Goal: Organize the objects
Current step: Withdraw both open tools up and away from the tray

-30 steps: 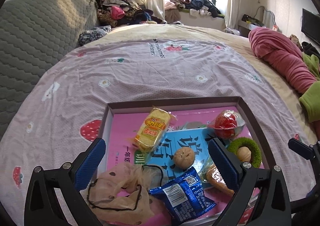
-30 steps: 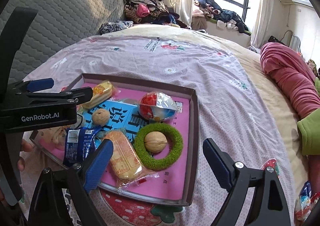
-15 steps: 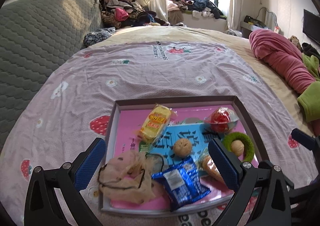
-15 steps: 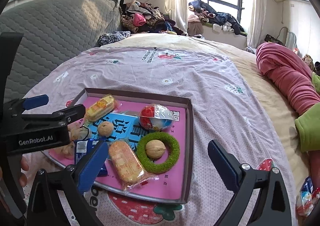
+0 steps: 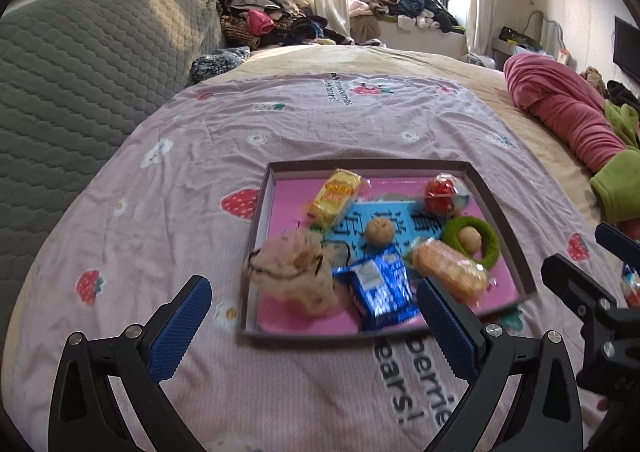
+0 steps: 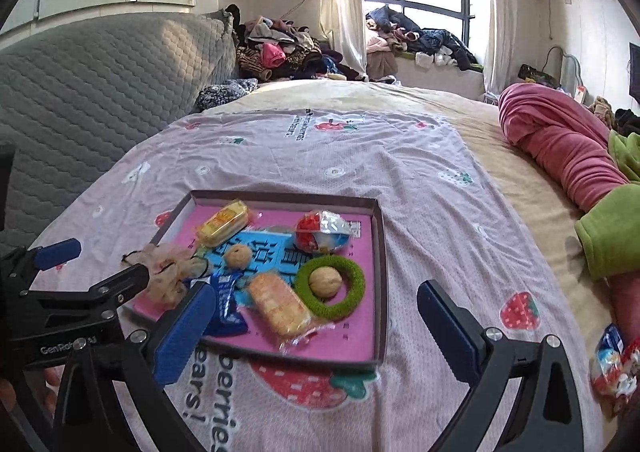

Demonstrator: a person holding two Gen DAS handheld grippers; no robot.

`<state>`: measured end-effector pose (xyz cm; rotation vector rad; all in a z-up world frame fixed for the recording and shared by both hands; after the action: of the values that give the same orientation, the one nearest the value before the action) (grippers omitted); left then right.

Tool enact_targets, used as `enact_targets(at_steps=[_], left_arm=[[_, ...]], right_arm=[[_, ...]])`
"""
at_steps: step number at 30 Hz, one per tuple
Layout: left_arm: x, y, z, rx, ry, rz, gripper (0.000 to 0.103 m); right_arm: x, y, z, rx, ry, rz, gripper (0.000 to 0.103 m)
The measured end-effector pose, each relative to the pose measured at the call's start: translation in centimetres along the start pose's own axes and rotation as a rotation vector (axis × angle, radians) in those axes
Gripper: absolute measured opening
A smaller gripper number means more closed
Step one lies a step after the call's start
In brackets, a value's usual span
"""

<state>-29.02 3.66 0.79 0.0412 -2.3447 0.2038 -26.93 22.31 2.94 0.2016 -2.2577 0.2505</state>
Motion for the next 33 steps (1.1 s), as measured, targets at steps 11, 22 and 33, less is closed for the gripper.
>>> enact_targets(at_steps=[11, 22, 33], left_arm=[[-1.7, -1.4, -6.3, 0.012, 0.014, 0.001, 0.102], [-3.2, -2.3, -11.5, -0.009, 0.015, -0.004, 0.102], [-4.6, -3.7, -15.3, 0.009, 0.039, -0.008, 0.102]], right_arm=[[-0.4, -2.0, -5.5, -0.02, -0.001, -0.018, 0.102], [-1.1, -3.7, -11.1, -0.028, 0.018, -0.032, 0.102], [-1.8, -4.7, -14.9, -0.035, 0.048, -0.037, 0.102]])
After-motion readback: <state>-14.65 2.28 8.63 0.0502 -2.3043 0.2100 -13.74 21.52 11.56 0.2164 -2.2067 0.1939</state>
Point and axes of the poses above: each gripper's, at about its wrist camera, not at the fingertips, and z roughly the way its jaws point, y to its right, x to its top, the point moved 10 cm from there along z, roughly the way its jaws point, and after that the axes turned 8 degrees about x, right-handed, at the moved point
